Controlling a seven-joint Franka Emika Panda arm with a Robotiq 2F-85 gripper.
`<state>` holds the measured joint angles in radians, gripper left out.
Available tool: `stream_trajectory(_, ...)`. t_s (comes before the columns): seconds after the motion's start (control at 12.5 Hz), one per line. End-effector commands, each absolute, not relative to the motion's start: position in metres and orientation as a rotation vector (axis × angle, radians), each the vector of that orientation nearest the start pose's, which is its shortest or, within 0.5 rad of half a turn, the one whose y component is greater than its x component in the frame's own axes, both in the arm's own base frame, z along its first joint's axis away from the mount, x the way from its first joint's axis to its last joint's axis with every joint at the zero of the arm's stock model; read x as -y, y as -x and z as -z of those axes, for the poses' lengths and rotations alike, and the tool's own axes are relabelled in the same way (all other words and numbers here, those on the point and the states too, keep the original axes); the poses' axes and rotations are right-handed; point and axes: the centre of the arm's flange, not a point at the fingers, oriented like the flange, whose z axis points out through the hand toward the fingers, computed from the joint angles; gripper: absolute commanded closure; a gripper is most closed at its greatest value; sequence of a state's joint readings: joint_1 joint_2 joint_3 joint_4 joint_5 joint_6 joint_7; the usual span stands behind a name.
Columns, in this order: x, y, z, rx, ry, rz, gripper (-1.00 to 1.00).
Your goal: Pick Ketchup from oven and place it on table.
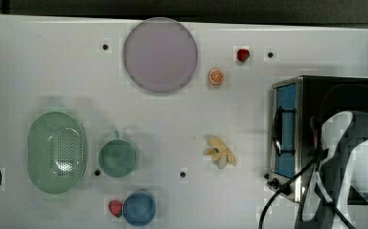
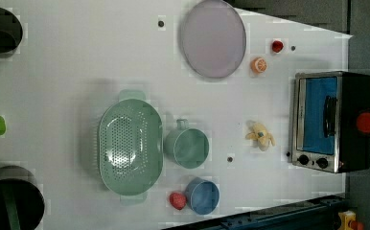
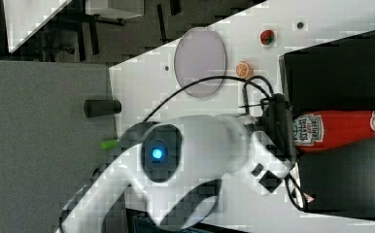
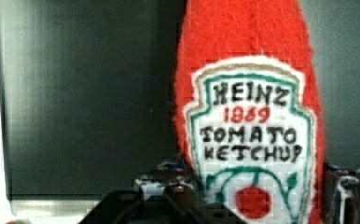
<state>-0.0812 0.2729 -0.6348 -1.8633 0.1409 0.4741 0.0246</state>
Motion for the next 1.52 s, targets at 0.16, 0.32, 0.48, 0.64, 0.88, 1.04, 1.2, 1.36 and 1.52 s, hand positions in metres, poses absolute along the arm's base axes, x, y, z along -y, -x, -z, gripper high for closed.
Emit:
stream_trajectory(0.16,0.212,-0.573,-0.505,-1.807,2.522,0.093,-0.23)
stream_trajectory(0.32,0.131,-0.595,-0.500,-1.615,2.631,0.060,-0.23)
stream_trajectory(0.48,0.049,-0.603,-0.476,-1.432,2.736,-0.021,-0.23)
stream_trajectory(0.64,0.013,-0.597,-0.453,-1.355,2.786,-0.090,-0.23)
stream_trajectory(0.88,-0.002,-0.579,-0.394,-1.331,2.821,-0.136,-0.23)
stream_trajectory(1.04,0.004,-0.565,-0.359,-1.344,2.830,-0.118,-0.23)
stream_trajectory(1.2,0.010,-0.548,-0.321,-1.363,2.827,-0.102,-0.23)
stream_trajectory(1.36,0.020,-0.533,-0.289,-1.399,2.831,-0.139,-0.23)
stream_trajectory(1.52,0.028,-0.529,-0.258,-1.426,2.833,-0.122,-0.23)
